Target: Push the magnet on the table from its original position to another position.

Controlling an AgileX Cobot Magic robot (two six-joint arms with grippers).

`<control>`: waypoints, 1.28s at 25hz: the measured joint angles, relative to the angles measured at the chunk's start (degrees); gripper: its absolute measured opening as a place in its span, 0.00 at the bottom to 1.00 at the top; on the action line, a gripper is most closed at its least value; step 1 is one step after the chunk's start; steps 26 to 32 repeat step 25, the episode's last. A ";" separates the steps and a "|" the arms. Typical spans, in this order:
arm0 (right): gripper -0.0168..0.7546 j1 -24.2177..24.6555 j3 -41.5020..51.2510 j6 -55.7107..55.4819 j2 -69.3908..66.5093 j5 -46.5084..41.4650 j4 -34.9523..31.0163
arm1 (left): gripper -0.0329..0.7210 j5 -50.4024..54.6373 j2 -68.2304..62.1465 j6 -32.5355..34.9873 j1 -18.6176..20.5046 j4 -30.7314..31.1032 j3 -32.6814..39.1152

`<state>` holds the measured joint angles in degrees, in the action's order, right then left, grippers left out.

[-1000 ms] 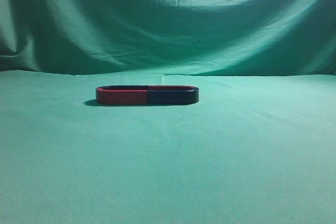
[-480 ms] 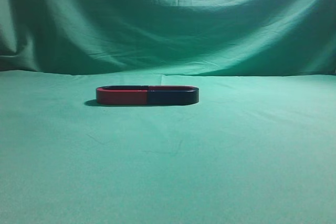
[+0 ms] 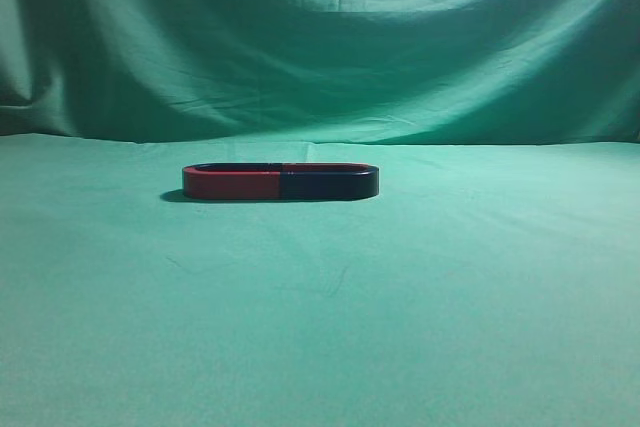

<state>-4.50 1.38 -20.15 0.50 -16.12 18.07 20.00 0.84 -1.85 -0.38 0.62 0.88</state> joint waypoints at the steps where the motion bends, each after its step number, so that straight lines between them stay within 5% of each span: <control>1: 0.02 0.00 0.09 0.00 0.00 -0.11 -0.26 | 0.54 0.00 0.00 0.00 0.00 0.00 0.00; 6: 0.02 0.00 0.20 -0.08 0.18 -6.43 -3.06 | 0.54 0.00 0.00 0.00 0.00 0.00 0.00; 32: 0.02 0.00 0.20 -0.22 0.18 -6.44 -3.42 | 0.54 0.00 0.00 0.00 0.00 0.00 0.00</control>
